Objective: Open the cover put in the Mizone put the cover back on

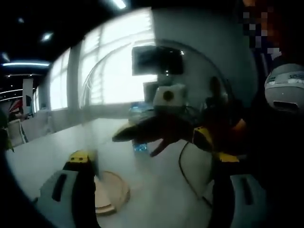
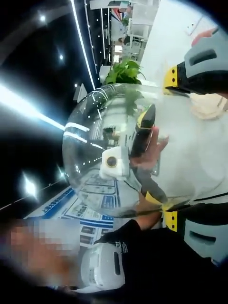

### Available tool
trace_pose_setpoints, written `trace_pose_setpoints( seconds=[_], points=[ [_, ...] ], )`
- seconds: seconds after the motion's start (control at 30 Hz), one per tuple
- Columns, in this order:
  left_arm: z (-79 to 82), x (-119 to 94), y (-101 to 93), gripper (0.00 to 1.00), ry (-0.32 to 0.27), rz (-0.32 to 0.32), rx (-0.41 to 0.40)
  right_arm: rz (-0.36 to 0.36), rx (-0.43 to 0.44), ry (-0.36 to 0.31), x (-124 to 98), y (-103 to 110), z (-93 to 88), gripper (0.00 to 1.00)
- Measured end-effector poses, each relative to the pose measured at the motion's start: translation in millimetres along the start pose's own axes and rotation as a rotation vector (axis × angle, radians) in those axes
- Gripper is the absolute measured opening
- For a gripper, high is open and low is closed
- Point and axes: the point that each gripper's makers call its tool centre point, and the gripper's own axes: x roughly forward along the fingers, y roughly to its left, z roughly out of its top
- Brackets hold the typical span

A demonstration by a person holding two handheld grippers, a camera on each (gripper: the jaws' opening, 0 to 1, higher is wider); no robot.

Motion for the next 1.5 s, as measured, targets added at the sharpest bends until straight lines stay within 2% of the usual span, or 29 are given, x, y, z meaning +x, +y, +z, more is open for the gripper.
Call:
trace_pose_setpoints(
  seconds=[0.23, 0.27, 0.33, 0.37, 0.4, 0.67, 1.03, 1.5],
  points=[
    [0.8, -2, -6.0, 0.86, -0.001, 0.005, -0.002, 0.006, 0.004, -0.001, 0, 8, 0.4, 0.90],
    [-4.1, -2, -8.6, 0.86, 0.024, 0.002, -0.055, 0.016, 0.073, 0.022, 0, 11, -5.4, 0.90],
    [-7.8, -2, -6.9, 0.86, 0.022, -0.002, -0.119, 0.018, 0.126, 0.010, 1, 10, -8.9, 0.90],
    [-4.3, -2, -6.2, 0.86, -0.018, 0.004, -0.065, -0.012, 0.073, -0.027, 2, 5, -5.6, 0.90],
    [-4.1, -3, -8.4, 0.86, -0.022, -0.002, -0.093, 0.016, 0.094, -0.015, 2, 12, -8.9, 0.90],
    [-3.6, -4, -11.4, 0.86, -0.002, -0.005, -0.096, 0.002, 0.098, -0.018, 4, 19, -9.8, 0.90],
    [-1.2, -6, -20.6, 0.86, -0.057, -0.007, -0.102, -0.004, 0.101, -0.031, 0, 28, -7.7, 0.90],
    [-1.0, -9, -28.7, 0.86, -0.077, 0.000, -0.102, -0.002, 0.102, -0.058, -2, 35, -4.2, 0.90]
  ],
)
